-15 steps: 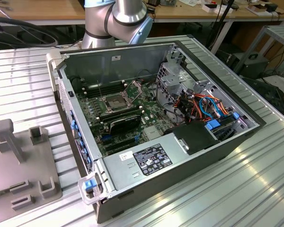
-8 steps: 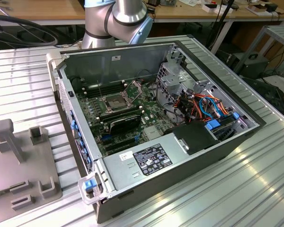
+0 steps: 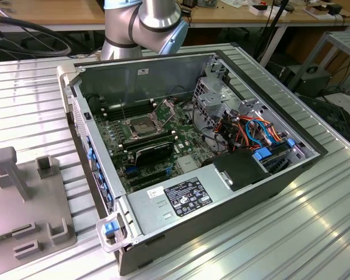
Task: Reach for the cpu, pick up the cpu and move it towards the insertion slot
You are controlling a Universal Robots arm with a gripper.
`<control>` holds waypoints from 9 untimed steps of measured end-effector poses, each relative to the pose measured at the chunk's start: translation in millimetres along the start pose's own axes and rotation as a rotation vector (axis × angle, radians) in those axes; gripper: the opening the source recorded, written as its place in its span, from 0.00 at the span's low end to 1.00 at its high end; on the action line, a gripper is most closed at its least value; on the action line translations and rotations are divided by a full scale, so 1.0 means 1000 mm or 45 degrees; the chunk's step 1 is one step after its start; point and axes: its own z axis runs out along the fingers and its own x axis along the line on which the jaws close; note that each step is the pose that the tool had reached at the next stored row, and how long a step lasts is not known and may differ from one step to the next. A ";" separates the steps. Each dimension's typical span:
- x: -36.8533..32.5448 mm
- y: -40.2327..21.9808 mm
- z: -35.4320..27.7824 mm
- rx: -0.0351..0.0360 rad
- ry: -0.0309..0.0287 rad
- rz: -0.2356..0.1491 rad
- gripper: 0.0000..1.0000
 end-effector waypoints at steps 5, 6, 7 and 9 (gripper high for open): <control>0.0001 0.0001 -0.0068 -0.0001 -0.0002 0.000 0.55; 0.0002 0.0001 -0.0082 -0.0001 -0.0002 0.000 0.55; 0.0002 0.0001 -0.0098 -0.0001 -0.0001 0.000 0.55; 0.0002 0.0001 -0.0126 0.0000 -0.0001 0.000 0.55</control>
